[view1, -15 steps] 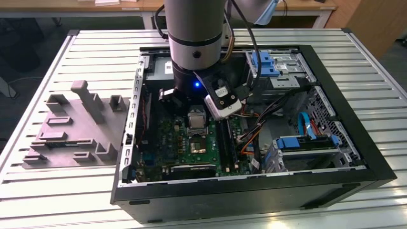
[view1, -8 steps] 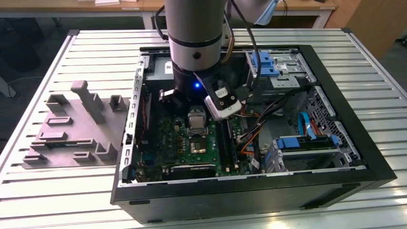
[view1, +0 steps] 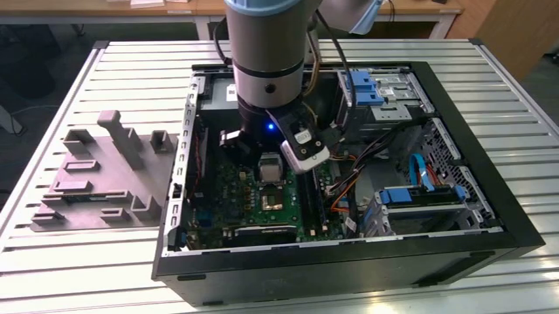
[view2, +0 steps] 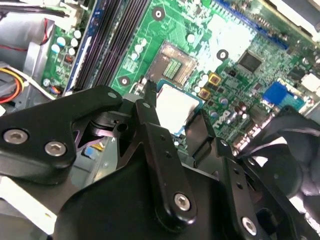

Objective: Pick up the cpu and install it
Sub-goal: 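Place the cpu into insertion slot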

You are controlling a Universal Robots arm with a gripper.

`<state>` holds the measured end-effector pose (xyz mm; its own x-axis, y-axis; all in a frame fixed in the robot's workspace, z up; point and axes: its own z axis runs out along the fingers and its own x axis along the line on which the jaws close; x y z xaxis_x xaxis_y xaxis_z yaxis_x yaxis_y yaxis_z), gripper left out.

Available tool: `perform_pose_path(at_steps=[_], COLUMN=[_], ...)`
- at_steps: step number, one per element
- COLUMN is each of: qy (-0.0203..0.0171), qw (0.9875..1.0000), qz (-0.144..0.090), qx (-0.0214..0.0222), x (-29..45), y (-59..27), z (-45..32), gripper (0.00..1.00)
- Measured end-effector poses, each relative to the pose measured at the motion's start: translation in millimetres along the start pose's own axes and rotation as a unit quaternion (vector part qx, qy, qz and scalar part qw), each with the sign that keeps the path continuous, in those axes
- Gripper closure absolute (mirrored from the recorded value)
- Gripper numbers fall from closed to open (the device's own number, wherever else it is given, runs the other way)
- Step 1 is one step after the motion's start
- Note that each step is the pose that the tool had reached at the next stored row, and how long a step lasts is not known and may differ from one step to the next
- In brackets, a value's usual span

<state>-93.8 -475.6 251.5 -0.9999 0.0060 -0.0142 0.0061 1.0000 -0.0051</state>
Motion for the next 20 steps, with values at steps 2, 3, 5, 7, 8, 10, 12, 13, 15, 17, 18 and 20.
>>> perform_pose_path(at_steps=[2,3,5,7,8,10,12,13,15,17,18,20], qy=[0.0000,0.0000,-0.0001,0.0000,0.0000,0.0000,0.0000,0.0000,0.0000,0.0000,0.0000,0.0000], qw=[1.0000,1.0000,1.0000,1.0000,1.0000,1.0000,1.0000,1.0000,1.0000,1.0000,1.0000,1.0000], qz=[0.000,0.000,0.000,0.000,0.000,0.000,0.000,0.000,0.000,0.000,0.000,0.000], qx=[0.0000,-0.0001,-0.0002,0.0000,-0.0024,-0.0048,-0.0051,-0.0052,-0.0054,-0.0056,-0.0057,-0.0060], x=[0.0,0.0,0.1,0.1,0.0,0.1,0.0,0.1,0.1,0.1,0.1,0.1], y=[-2.3,-3.9,-5.1,-5.1,-5.2,-5.2,-5.2,-5.2,-5.2,-5.2,-5.2,-5.2], z=[3.2,4.5,6.6,6.7,6.8,6.8,6.8,6.8,6.8,6.8,6.8,7.6], gripper=[0.53,0.53,0.53,0.53,0.53,0.53,0.53,0.53,0.53,0.53,0.53,0.53])
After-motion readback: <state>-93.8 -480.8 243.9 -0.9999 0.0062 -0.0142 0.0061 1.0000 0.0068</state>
